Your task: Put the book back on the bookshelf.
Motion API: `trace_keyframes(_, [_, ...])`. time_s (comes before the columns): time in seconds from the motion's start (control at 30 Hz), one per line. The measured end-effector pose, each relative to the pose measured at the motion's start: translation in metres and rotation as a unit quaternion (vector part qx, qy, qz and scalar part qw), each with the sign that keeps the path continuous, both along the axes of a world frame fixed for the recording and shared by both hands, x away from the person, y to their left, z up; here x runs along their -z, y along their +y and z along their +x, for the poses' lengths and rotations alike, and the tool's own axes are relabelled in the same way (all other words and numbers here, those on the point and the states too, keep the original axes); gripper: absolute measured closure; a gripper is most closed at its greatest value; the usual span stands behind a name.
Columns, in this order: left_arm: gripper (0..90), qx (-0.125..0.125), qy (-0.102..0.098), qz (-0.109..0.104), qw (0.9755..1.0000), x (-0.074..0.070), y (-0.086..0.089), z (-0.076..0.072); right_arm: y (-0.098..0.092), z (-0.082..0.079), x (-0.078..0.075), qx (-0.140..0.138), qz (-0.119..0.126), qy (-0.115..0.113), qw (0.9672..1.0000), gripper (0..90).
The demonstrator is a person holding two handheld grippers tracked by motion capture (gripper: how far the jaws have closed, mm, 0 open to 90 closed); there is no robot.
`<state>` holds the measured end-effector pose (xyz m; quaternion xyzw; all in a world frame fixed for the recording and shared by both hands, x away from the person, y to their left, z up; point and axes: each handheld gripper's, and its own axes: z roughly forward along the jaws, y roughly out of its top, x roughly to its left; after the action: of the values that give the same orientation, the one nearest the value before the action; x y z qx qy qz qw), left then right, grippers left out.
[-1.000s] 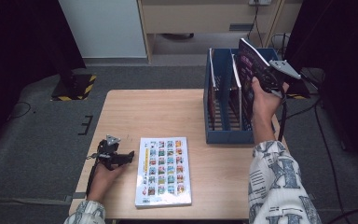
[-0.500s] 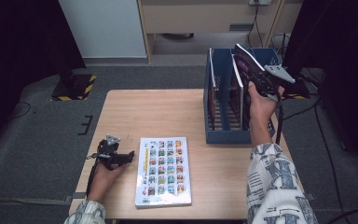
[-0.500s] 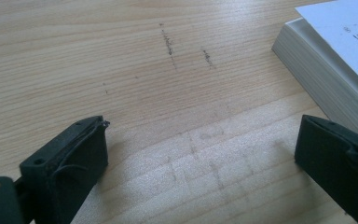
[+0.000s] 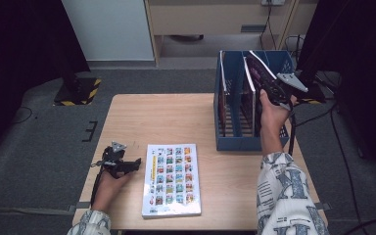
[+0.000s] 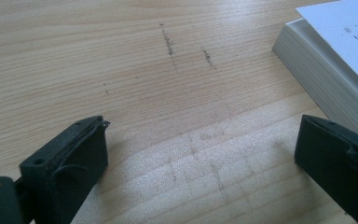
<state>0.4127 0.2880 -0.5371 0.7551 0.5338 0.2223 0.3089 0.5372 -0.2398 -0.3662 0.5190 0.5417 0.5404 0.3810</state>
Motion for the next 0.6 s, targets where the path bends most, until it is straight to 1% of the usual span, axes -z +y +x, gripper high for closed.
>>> trace_keyframes(0.1, [1.7, 0.0, 0.0, 0.0, 1.0, 0.0, 0.0, 0.0, 0.001, 0.0, 0.004, 0.002, 0.011, 0.001, 0.9999, 81.5])
trace_keyframes(0.4, [1.7, 0.0, 0.0, 0.0, 1.0, 0.0, 0.0, 0.0, 0.004, 0.002, 0.008, -0.009, -0.002, 0.002, 1.0, 81.3])
trace_keyframes(0.6, [1.7, 0.0, 0.0, 0.0, 1.0, 0.0, 0.0, 0.0, 0.002, 0.0, 0.012, -0.009, 0.004, 0.0, 0.9999, 81.1])
